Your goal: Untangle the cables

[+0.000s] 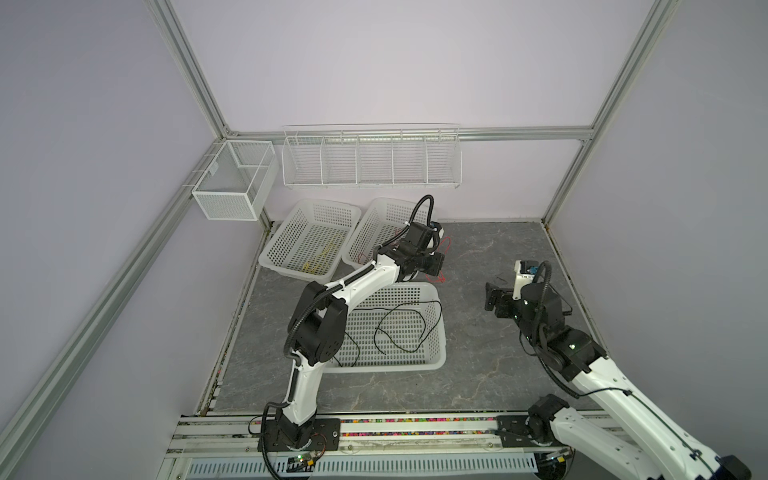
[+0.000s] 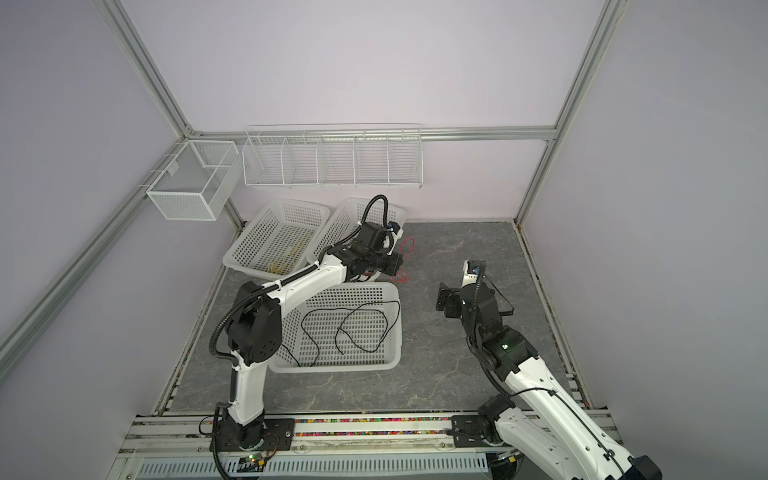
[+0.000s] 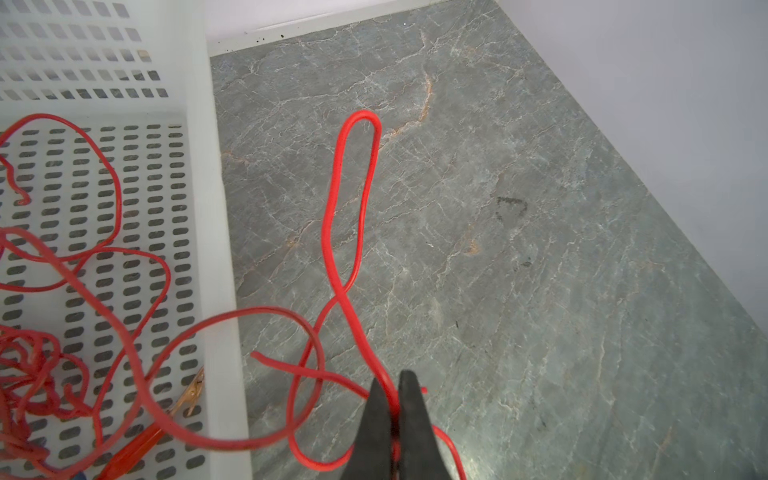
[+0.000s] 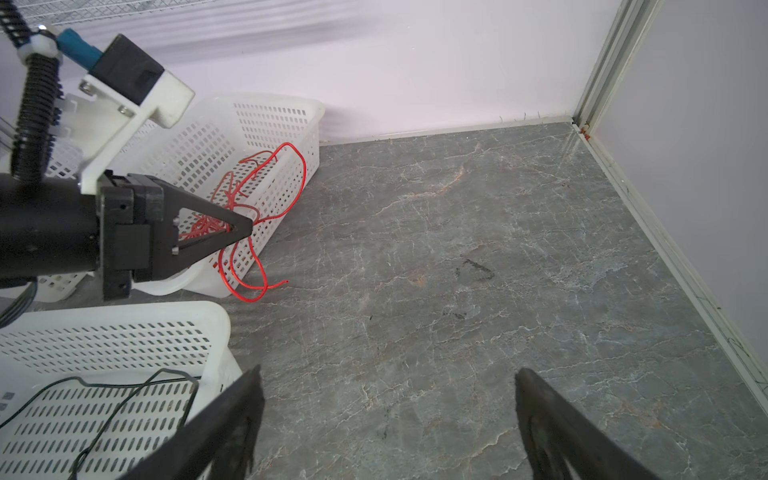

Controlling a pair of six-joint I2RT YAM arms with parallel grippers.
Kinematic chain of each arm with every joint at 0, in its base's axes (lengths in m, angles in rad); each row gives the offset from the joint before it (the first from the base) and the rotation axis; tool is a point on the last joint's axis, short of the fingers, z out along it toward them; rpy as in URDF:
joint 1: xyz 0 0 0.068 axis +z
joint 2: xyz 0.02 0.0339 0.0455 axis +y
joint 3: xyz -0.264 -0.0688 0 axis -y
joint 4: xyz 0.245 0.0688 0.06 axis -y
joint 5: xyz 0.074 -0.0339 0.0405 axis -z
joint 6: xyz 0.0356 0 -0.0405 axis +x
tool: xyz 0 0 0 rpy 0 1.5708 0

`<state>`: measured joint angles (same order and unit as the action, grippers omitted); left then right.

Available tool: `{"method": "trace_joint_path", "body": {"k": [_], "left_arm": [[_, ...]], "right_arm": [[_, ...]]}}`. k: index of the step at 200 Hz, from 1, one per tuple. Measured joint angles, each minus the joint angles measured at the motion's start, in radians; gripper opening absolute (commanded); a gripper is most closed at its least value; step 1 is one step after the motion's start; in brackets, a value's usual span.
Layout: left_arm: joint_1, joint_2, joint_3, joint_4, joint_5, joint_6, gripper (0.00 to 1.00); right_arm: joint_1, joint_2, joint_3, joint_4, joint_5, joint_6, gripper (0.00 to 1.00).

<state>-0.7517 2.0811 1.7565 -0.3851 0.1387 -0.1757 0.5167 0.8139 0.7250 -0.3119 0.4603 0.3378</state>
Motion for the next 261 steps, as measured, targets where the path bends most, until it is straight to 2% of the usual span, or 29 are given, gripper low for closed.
{"method": "trace_joint_path", "body": {"k": [60, 162, 190, 228, 261], "left_arm": [[0.014, 0.029, 0.066, -0.056, -0.087, 0.043, 0.00], [0.136, -0.017, 0.071, -0.077, -0.142, 0.055, 0.00], [0.166, -0.060, 0.063, -0.058, -0.103, 0.029, 0.00], [0.257, -0.111, -0.013, 0.032, 0.031, -0.046, 0.00], [0.291, -0.105, -0.021, 0.030, 0.009, -0.052, 0.00]], "right_arm": [[-0.005, 0.024, -0.002, -0.006, -0.001, 0.003, 0.96], [-0.005, 0.067, -0.013, 0.005, -0.008, 0.011, 0.96], [-0.005, 0.078, -0.018, 0.010, -0.010, 0.015, 0.96], [-0.005, 0.080, -0.019, 0.010, -0.012, 0.022, 0.96], [-0.005, 0.077, -0.027, 0.010, -0.011, 0.024, 0.96]]}}
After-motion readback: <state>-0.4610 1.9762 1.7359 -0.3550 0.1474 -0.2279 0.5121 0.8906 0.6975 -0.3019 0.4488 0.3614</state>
